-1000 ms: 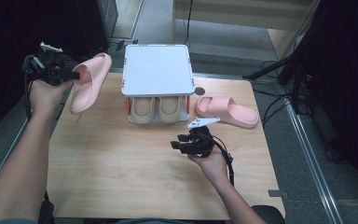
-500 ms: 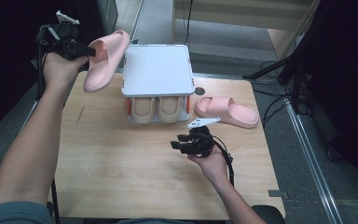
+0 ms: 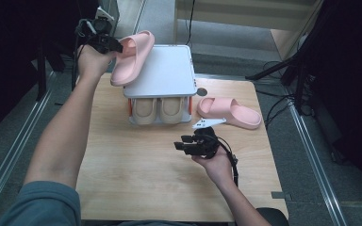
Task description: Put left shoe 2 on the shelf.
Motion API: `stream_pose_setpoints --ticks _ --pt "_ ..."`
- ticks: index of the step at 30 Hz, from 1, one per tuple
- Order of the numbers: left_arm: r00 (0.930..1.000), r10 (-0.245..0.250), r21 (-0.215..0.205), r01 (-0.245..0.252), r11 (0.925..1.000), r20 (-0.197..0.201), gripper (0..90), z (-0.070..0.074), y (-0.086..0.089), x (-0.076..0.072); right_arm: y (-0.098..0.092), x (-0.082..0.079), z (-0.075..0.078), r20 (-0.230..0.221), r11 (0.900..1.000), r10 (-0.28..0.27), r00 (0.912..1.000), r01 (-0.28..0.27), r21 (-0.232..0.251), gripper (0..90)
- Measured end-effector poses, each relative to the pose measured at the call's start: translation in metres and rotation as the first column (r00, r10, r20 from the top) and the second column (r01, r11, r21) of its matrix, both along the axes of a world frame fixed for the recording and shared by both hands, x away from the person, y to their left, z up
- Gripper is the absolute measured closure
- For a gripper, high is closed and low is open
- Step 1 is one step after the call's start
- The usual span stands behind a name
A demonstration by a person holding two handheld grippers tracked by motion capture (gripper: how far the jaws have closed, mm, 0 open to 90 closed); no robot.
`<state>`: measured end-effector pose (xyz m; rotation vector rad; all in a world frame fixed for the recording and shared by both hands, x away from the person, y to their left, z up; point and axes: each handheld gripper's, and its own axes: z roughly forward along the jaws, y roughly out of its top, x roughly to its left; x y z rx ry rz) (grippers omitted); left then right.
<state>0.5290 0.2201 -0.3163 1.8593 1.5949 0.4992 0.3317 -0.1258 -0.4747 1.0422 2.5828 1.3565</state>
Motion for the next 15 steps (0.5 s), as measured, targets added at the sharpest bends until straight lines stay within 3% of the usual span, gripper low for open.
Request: stream_pose_setpoints --ticks 7,15 --pt "0.9998 -0.017 0.011 0.017 0.9998 -0.005 77.8 -0.007 -0.019 0.006 -0.005 0.0 0.001 0.0 1.0 -0.012 0.9999 0.012 0.005 56.1" --pt "0.9987 -0.036 0.003 0.036 0.9993 -0.037 72.8 -0.007 -0.023 0.004 -0.005 -0.001 0.001 0.001 1.0 -0.013 0.9999 0.013 0.0 56.1"
